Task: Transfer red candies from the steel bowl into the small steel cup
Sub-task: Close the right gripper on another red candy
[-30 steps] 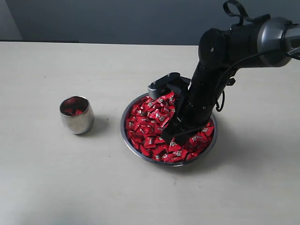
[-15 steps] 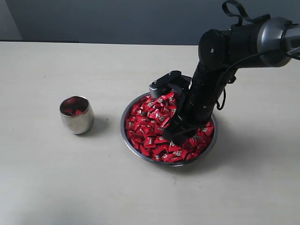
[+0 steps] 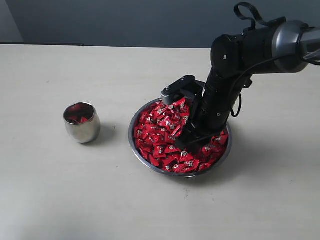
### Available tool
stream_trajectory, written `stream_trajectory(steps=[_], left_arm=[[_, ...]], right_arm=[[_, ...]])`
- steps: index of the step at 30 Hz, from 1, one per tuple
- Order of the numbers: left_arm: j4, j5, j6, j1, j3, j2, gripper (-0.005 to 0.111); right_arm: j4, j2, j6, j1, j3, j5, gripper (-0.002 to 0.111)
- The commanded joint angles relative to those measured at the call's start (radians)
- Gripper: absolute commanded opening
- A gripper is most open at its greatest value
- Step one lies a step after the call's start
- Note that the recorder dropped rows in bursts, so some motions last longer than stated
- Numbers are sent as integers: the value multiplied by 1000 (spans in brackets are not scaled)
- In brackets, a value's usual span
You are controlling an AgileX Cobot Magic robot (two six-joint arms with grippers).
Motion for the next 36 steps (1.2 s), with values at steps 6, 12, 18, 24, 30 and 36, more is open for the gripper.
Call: stream_trajectory(steps=[6, 12, 18, 24, 30, 36], left_arm=[[1, -2, -3, 1, 4, -4, 0], [1, -2, -3, 1, 4, -4, 0], [1, -2, -3, 1, 4, -4, 0], [1, -2, -3, 1, 4, -4, 0], [1, -2, -3, 1, 4, -4, 0], [1, -2, -3, 1, 4, -4, 0]], right_arm=[[11, 43, 3, 0, 3, -6, 42], [12, 50, 3, 0, 3, -6, 37], [5, 50, 3, 0, 3, -8, 0], [1, 48, 3, 0, 1, -8, 0], [-1, 17, 3, 0, -60, 40, 0], [-1, -23, 3, 0, -108, 50, 0]])
